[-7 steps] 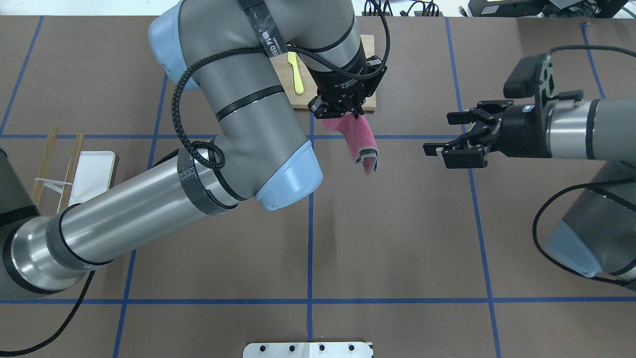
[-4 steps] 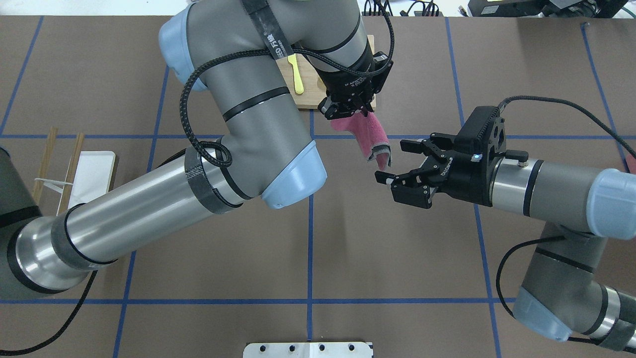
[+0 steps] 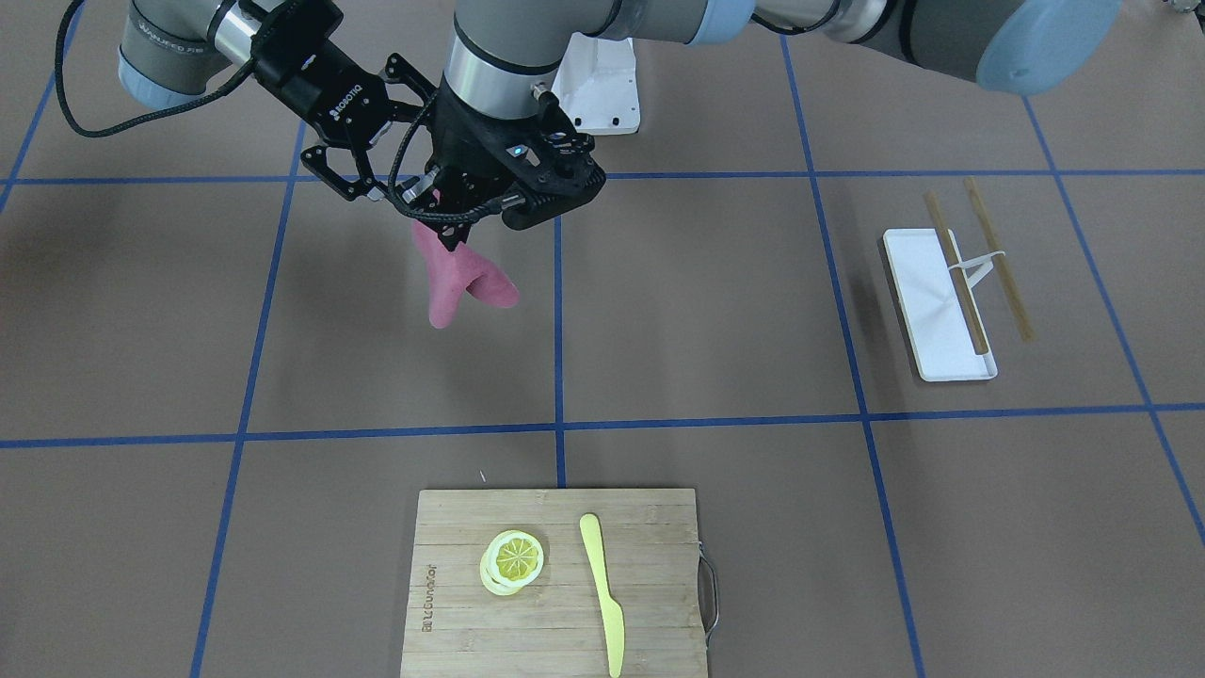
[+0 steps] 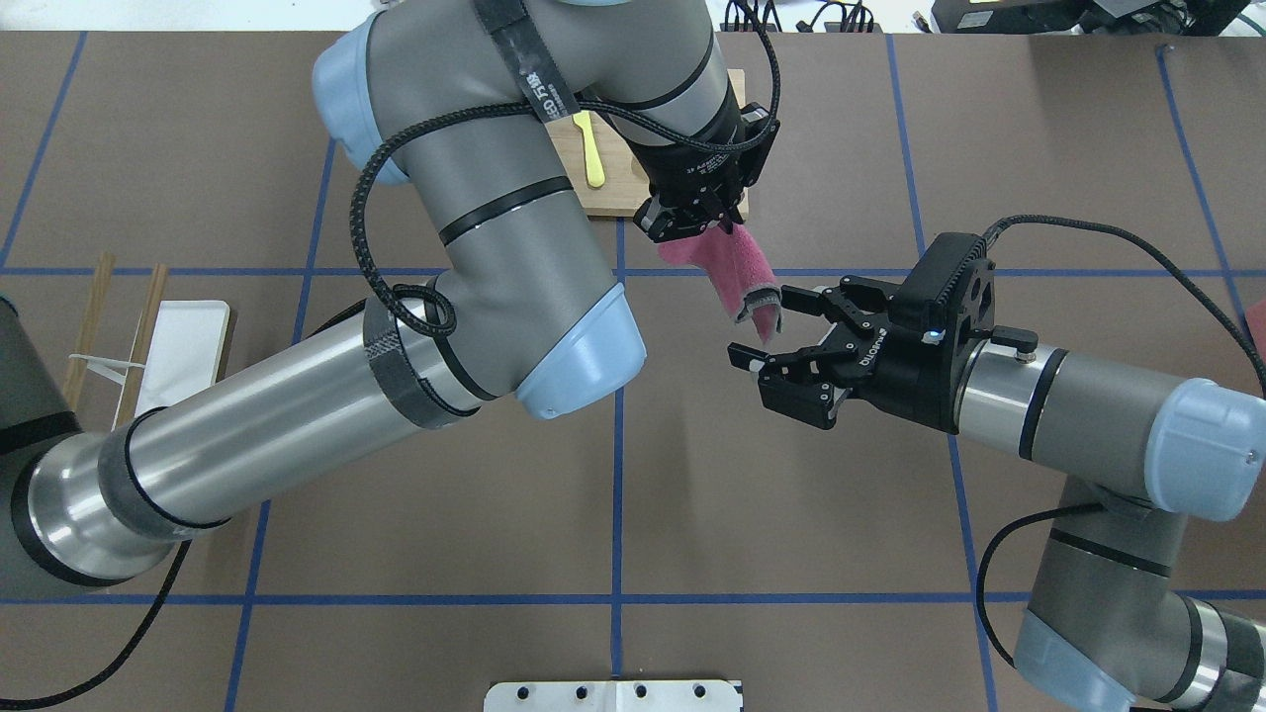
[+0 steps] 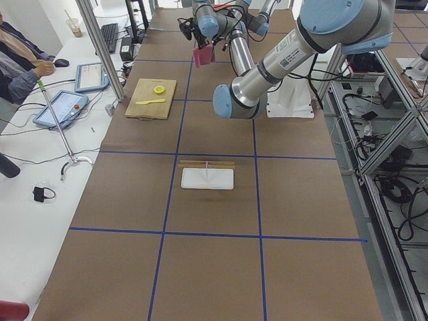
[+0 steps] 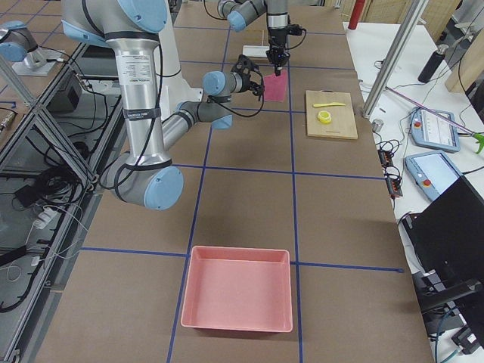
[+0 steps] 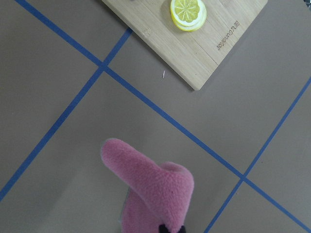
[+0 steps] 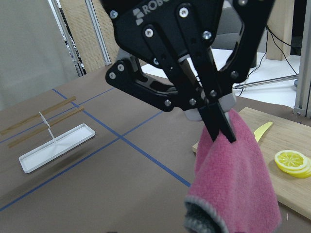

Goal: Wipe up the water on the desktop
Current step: 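Close the right gripper on the hanging pink cloth below the left gripper, then open the left gripper and withdraw it while the right gripper holds the cloth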

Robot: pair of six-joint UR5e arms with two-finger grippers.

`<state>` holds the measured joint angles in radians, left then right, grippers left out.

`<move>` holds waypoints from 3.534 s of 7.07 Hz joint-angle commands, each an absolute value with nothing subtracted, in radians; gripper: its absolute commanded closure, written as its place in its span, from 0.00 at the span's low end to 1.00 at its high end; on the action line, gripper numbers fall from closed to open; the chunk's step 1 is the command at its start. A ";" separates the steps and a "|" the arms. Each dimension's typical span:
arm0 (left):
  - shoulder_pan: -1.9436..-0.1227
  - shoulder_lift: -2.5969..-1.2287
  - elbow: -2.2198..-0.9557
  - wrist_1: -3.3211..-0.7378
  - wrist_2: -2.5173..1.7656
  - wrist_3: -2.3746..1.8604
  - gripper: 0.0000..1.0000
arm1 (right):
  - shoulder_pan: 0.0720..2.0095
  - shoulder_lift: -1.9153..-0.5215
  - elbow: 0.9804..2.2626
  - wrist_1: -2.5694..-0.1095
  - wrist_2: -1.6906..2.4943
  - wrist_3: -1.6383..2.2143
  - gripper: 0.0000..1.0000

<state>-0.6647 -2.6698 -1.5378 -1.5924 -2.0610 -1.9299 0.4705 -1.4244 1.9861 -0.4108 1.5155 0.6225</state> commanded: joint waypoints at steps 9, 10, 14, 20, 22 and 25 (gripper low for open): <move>-0.637 -2.646 -1.592 -1.594 -2.068 -1.985 1.00 | 0.460 -1.439 1.993 -0.394 1.466 0.650 0.84; -0.638 -2.648 -1.592 -1.594 -2.066 -1.983 1.00 | 0.460 -1.440 1.993 -0.394 1.468 0.650 0.98; -0.638 -2.645 -1.601 -1.595 -2.068 -1.967 0.34 | 0.460 -1.440 2.005 -0.394 1.468 0.686 1.00; -0.832 -2.389 -1.897 -1.591 -2.069 -1.805 0.03 | 0.497 -1.704 2.083 -0.396 1.421 0.756 1.00; -0.906 -2.294 -1.927 -1.586 -2.071 -1.665 0.03 | 0.634 -1.807 2.065 -0.402 1.469 0.845 1.00; -1.036 -2.113 -1.936 -1.591 -2.209 -1.389 0.03 | 1.285 -1.778 1.803 -0.405 2.205 0.759 1.00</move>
<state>-0.9795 -2.1798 -1.9283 -1.5891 -2.1583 -1.4929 1.0083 -1.7937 1.9155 -0.4021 1.9098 0.8196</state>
